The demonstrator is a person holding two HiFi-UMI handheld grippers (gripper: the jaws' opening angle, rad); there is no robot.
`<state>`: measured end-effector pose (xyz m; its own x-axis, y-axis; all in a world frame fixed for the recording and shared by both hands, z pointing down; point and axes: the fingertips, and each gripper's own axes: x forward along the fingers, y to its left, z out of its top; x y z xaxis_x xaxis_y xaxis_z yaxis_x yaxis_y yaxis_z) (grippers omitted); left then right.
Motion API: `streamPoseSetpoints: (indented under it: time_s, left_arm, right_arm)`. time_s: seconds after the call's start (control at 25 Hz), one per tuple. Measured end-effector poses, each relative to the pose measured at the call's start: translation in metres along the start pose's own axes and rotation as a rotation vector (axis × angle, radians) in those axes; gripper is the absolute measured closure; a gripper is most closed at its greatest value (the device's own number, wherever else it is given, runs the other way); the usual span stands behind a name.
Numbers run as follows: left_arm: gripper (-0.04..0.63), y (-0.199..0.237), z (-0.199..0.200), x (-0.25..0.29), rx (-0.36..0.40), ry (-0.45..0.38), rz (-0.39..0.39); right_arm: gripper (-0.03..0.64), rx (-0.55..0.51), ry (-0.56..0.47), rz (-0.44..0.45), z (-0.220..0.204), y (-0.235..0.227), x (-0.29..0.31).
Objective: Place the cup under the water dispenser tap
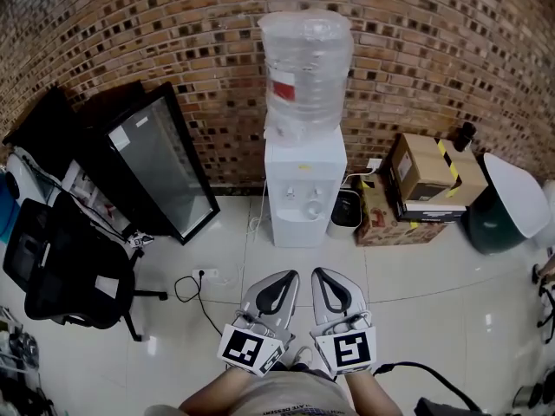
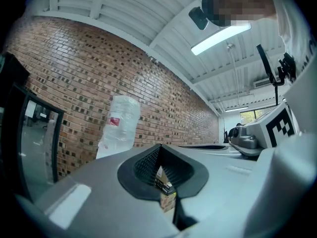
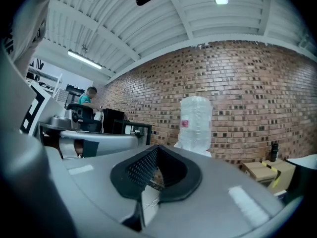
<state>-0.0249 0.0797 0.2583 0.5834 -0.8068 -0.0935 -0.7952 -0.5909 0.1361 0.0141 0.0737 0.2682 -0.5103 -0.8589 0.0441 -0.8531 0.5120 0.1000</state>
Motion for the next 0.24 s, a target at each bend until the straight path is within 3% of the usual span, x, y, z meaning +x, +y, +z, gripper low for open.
streamPoseSetpoints:
  time_s: [0.24]
  left_arm:
    - [0.603,-0.0010,-0.0008,-0.0026,0.002,-0.003,-0.012]
  right_arm:
    - [0.612,-0.004,0.013,-0.002,-0.0033,0.0038,-0.0003]
